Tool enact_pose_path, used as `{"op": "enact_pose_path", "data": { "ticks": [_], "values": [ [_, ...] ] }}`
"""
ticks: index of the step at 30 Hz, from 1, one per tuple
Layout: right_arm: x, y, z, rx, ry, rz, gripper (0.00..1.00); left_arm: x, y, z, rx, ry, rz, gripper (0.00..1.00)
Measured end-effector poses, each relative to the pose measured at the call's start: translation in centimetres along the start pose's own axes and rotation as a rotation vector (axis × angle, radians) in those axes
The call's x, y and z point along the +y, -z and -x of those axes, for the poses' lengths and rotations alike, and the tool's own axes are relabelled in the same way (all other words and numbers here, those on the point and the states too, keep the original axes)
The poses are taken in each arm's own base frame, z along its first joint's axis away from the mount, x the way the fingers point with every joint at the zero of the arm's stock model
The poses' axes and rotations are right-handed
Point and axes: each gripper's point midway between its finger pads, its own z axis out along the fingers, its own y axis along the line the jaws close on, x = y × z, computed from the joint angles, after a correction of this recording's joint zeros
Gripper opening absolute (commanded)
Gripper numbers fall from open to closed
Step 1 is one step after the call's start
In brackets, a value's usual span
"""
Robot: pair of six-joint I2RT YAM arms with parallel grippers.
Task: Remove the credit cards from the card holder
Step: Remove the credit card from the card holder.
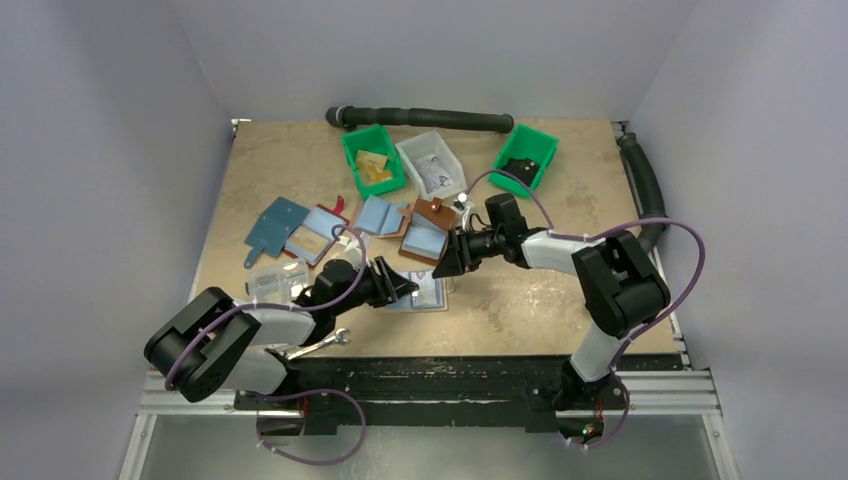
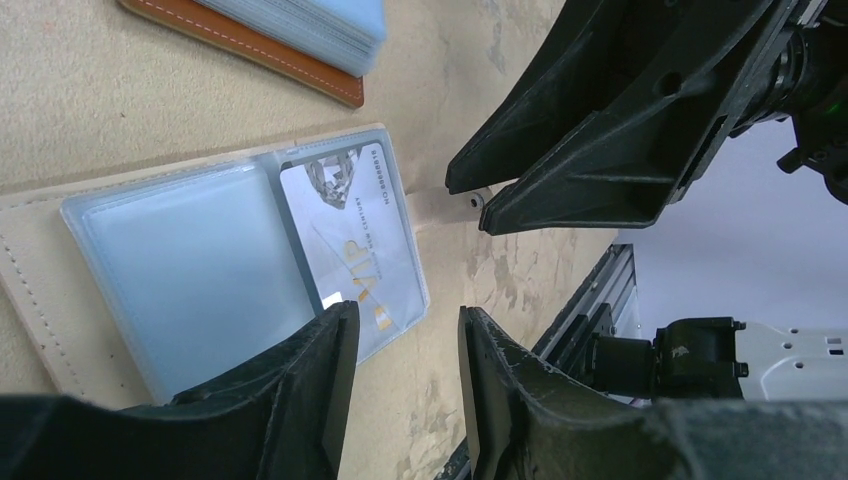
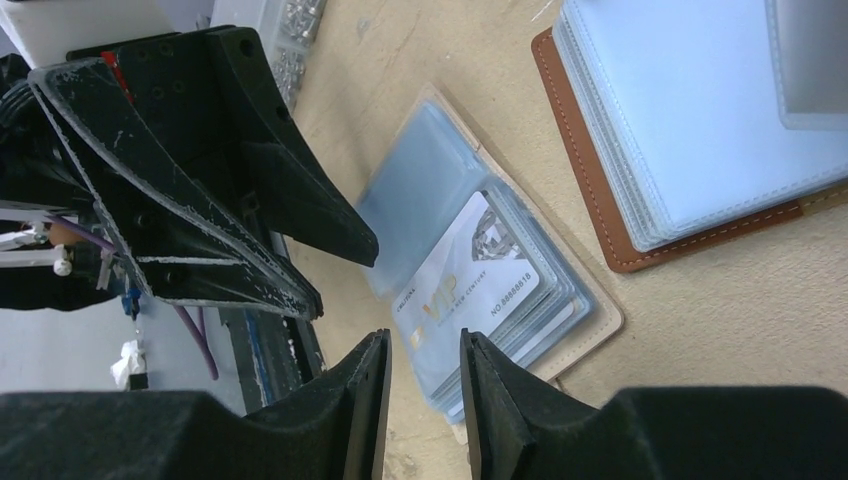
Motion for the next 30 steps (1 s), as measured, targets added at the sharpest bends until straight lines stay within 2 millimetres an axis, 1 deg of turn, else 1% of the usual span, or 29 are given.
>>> {"op": "enact_pose_path", "data": {
  "ticks": [8, 14, 22, 30],
  "values": [
    [-0.4, -0.3, -0.4, 0.011, -0.024, -0.008, 0.38, 0.7, -0.5, -0.4, 0.019, -0.010, 0.022, 0.43],
    [-0.6, -0.5, -0.5, 0.012, -0.028, -0.022, 0.38, 1.2, -0.8, -0.7, 0.030, -0.011, 0.041, 0.40],
    [-1.5, -1.0, -1.3, 0.032, -0.056, -0.040, 0.38, 1.7, -1.1, -0.9, 0.040, -0.013, 0.061, 0.40],
    [-1.9, -1.2, -1.6, 0.038, -0.071, -0.056, 0.39, 2.8, -1.2, -1.5, 0.061, -0.017, 0.094, 0.38]
  ]
}}
